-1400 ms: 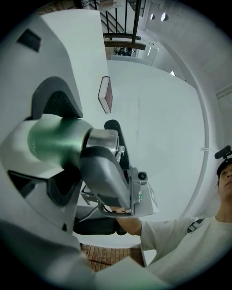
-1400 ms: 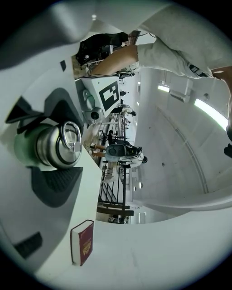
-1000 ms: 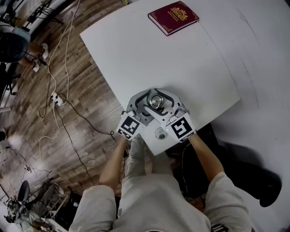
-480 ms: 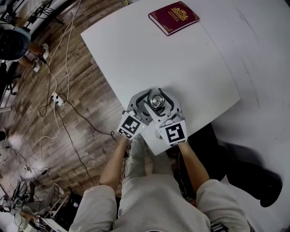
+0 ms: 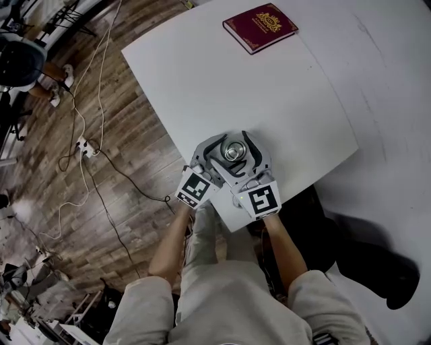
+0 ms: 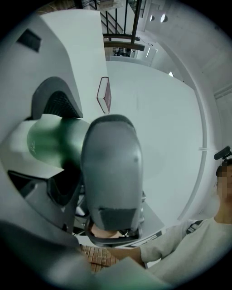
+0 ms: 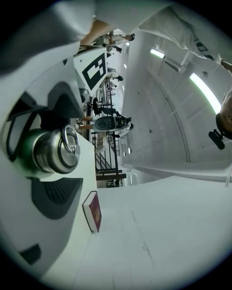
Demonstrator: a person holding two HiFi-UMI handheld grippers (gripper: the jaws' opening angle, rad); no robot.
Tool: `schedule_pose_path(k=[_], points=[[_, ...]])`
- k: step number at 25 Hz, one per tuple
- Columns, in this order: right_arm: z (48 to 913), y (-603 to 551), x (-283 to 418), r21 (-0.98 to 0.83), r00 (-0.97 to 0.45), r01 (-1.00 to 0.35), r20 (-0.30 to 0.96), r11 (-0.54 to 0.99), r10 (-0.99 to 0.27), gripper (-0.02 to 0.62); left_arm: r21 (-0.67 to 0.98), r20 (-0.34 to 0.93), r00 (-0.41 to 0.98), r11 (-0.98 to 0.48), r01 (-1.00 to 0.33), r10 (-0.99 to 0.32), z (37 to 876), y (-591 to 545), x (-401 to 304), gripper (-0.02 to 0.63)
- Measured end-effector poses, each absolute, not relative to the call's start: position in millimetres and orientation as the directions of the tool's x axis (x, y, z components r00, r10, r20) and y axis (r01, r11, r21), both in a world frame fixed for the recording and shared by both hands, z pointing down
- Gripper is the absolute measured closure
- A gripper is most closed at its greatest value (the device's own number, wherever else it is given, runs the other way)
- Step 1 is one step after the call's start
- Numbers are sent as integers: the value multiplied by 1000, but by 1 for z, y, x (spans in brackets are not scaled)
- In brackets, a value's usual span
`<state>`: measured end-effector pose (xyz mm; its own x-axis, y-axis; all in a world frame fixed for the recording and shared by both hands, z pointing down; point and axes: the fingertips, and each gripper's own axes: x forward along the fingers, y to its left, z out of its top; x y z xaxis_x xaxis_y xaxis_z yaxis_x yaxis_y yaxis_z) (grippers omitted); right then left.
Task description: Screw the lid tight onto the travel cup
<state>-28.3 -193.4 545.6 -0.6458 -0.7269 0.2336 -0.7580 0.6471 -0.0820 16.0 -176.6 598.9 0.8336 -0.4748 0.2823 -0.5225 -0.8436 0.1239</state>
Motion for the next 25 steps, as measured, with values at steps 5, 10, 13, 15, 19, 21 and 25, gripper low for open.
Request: schedule_pose_path(k=[5, 10, 13, 15, 19, 21, 25], points=[[546, -185, -27, -63, -771, -615, 260, 786, -582, 202, 122, 277, 835, -845, -521, -476, 600, -177, 16, 261], [543, -179, -28, -26, -847, -462, 310, 886, -433, 216, 122, 277, 836, -846, -519, -473, 598, -176, 15, 261], [544, -176, -31, -10, -874, -367, 346, 930, -341, 239, 122, 277, 837, -847, -518, -472, 598, -176, 15, 261], [547, -174, -33, -8, -886, -312, 363, 950, -288, 253, 121, 277, 837, -847, -518, -472, 599, -177, 16, 261], [554, -169, -33, 19, -887, -213, 416, 977, -202, 262, 120, 275, 837, -847, -518, -473, 599, -177, 16, 261], [560, -168, -31, 25, -880, -180, 443, 983, -172, 267, 116, 276, 839, -850, -513, -469, 599, -177, 16, 261], [553, -172, -38, 46, -888, -142, 435, 989, -148, 318, 112, 282, 843, -857, -502, -458, 599, -176, 16, 261]])
